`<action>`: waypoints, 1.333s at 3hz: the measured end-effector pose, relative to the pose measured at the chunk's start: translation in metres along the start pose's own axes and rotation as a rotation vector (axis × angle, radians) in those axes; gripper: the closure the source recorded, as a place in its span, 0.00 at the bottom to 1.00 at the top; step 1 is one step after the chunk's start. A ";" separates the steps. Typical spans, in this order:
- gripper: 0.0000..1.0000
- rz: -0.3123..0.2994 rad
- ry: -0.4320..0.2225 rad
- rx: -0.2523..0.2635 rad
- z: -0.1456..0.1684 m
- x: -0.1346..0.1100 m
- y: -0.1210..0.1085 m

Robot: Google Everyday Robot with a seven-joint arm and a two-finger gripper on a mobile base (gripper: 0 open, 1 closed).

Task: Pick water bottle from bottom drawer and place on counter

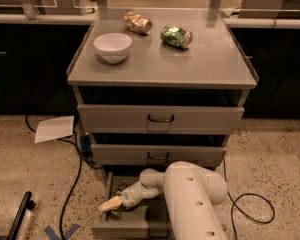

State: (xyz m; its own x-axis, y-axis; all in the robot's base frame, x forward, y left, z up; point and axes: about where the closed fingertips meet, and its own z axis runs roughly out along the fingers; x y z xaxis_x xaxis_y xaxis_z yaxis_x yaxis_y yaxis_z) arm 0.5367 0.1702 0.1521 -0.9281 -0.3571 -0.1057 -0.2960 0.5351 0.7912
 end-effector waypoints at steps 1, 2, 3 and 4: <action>0.00 0.000 0.000 0.000 0.000 0.000 0.000; 0.19 0.000 0.000 0.000 0.000 0.000 0.000; 0.42 0.000 0.000 0.000 0.000 0.000 0.000; 0.66 0.000 0.000 0.000 0.000 0.000 0.000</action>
Offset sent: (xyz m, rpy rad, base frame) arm 0.0000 0.0000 0.0006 0.0000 0.0000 0.0000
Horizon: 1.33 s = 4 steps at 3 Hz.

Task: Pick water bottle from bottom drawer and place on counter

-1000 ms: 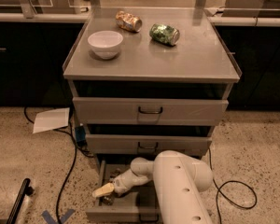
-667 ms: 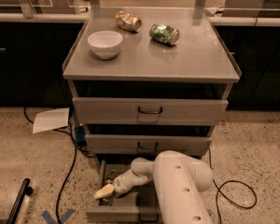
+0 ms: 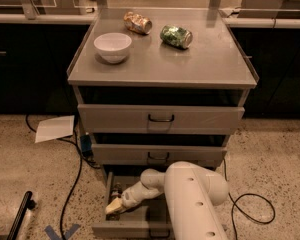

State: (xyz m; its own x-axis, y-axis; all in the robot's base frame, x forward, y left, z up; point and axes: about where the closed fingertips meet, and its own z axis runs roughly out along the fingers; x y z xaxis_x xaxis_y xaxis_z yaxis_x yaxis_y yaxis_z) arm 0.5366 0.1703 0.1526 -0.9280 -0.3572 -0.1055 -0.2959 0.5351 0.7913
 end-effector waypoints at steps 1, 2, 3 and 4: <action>0.89 0.000 0.000 0.000 0.000 0.000 0.000; 1.00 -0.033 0.004 -0.058 -0.007 0.001 0.009; 1.00 -0.070 -0.027 -0.195 -0.035 0.019 0.019; 1.00 -0.070 -0.126 -0.322 -0.079 0.055 0.011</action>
Offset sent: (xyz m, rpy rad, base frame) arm -0.0011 -0.0073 0.0327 0.1555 -0.0165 0.0710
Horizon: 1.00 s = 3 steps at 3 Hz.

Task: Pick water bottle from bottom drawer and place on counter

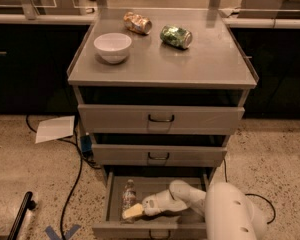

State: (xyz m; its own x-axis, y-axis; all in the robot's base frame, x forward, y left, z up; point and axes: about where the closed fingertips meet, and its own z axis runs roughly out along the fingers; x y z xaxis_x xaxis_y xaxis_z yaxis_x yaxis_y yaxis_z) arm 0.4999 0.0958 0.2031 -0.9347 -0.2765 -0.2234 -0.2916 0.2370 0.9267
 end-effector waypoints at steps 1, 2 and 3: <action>1.00 -0.010 -0.080 -0.087 -0.040 0.026 0.011; 1.00 -0.010 -0.080 -0.087 -0.040 0.023 0.010; 1.00 -0.121 -0.101 -0.094 -0.094 0.018 0.059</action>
Offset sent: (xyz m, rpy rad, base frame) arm -0.0332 -0.1333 0.1122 0.2261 -0.1570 -0.0947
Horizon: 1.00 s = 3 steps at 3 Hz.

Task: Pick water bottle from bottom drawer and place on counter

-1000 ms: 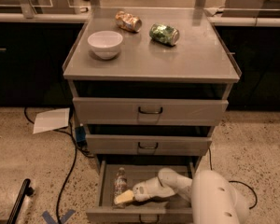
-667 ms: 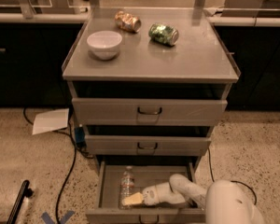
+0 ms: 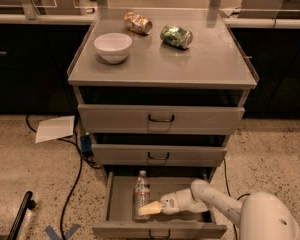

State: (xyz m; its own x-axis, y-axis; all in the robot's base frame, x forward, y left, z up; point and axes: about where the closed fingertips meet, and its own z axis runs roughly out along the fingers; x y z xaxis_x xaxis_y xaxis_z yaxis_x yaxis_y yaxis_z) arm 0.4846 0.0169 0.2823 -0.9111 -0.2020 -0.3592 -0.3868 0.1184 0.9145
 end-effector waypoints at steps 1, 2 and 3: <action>1.00 0.000 0.000 0.000 0.000 0.000 0.000; 1.00 -0.043 0.009 -0.026 0.003 0.004 0.024; 1.00 -0.202 -0.019 0.019 -0.014 -0.016 0.084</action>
Offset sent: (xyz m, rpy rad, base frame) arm -0.0382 0.0099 0.0615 0.0743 -0.1093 0.0680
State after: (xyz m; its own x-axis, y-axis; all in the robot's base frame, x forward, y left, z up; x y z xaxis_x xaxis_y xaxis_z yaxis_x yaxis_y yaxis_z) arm 0.4685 0.0165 0.3673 -0.8173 -0.2054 -0.5383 -0.5642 0.0958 0.8201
